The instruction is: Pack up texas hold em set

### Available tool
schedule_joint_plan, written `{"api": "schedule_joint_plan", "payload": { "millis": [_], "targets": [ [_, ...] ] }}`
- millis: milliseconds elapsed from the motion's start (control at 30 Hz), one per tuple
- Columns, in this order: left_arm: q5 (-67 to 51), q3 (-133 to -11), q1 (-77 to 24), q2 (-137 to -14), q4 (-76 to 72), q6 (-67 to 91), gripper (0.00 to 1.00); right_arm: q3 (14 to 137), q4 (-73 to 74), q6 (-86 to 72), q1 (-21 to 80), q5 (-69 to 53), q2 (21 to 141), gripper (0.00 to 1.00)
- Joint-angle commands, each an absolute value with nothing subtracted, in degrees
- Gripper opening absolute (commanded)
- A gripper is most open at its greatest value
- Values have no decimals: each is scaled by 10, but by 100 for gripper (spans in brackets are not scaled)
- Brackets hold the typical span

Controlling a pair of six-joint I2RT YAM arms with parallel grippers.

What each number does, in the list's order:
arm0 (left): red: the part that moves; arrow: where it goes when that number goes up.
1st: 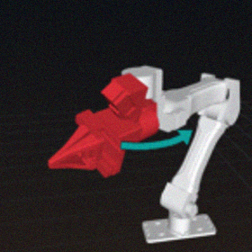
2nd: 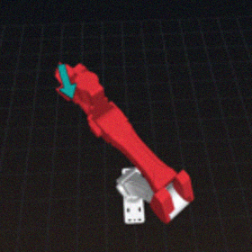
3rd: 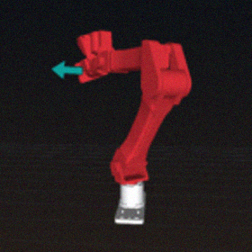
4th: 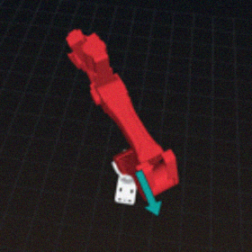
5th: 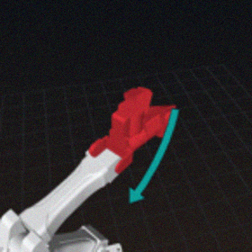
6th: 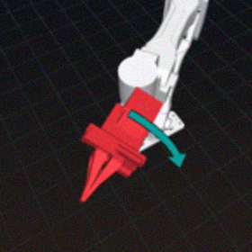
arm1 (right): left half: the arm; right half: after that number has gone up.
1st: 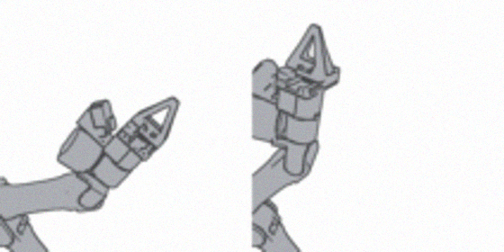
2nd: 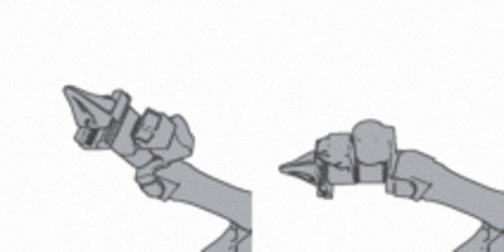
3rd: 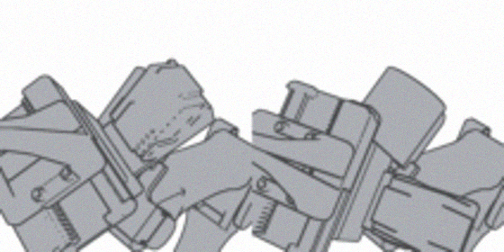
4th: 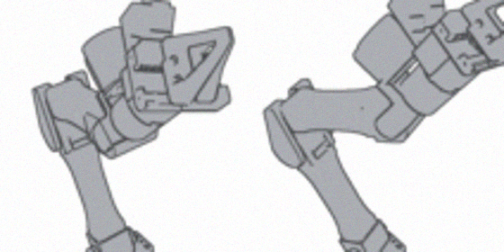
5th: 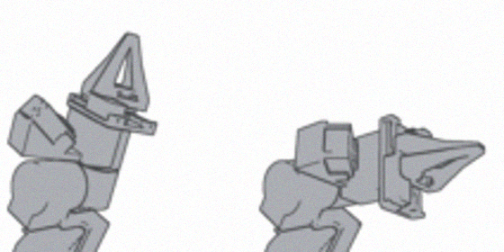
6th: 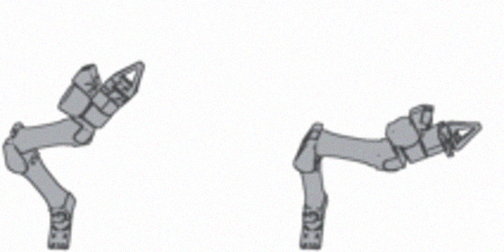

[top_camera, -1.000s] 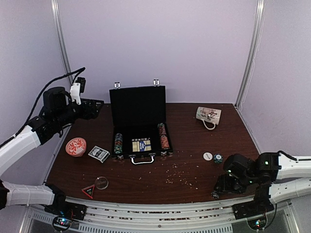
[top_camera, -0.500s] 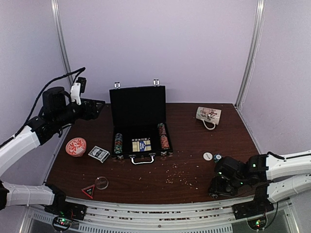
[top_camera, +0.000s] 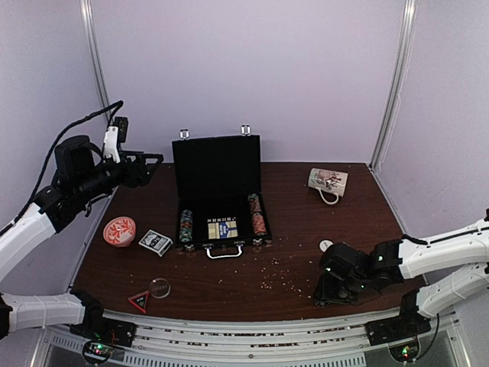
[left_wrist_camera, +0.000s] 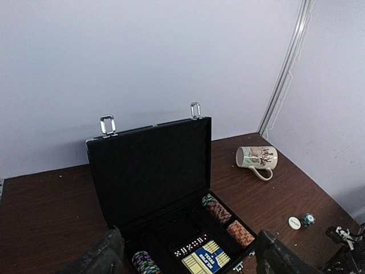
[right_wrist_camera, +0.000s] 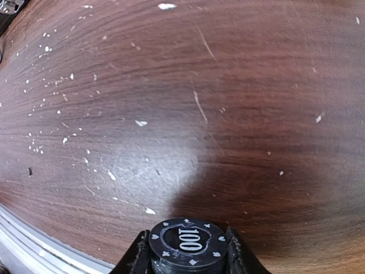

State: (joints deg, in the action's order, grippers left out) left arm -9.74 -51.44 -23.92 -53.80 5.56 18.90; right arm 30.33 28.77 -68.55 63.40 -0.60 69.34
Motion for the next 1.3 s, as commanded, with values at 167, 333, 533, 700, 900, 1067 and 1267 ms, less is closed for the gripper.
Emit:
{"api": "schedule_joint_plan", "payload": {
  "millis": [167, 333, 533, 700, 900, 1067, 1267],
  "targets": [
    [-106, -524, -235, -521, 17, 195, 82, 476, 288, -515, 580, 85, 791, 30],
    [-121, -525, -236, -529, 17, 197, 82, 638, 221, -392, 529, 82, 933, 29],
    [-112, -525, -236, -522, 17, 193, 82, 924, 256, -279, 485, 64, 1142, 26],
    [-97, -530, -236, -515, 26, 185, 82, 1095, 311, -229, 462, 63, 1264, 26],
    [-88, -530, -235, -504, 26, 181, 82, 1148, 295, -222, 447, 5, 1325, 26],
    [-93, -530, -235, -512, 26, 182, 82, 1188, 293, -213, 441, 0, 1356, 26],
    [-100, -530, -236, -517, 26, 184, 83, 1206, 294, -217, 426, -22, 1382, 27]
  ]
}}
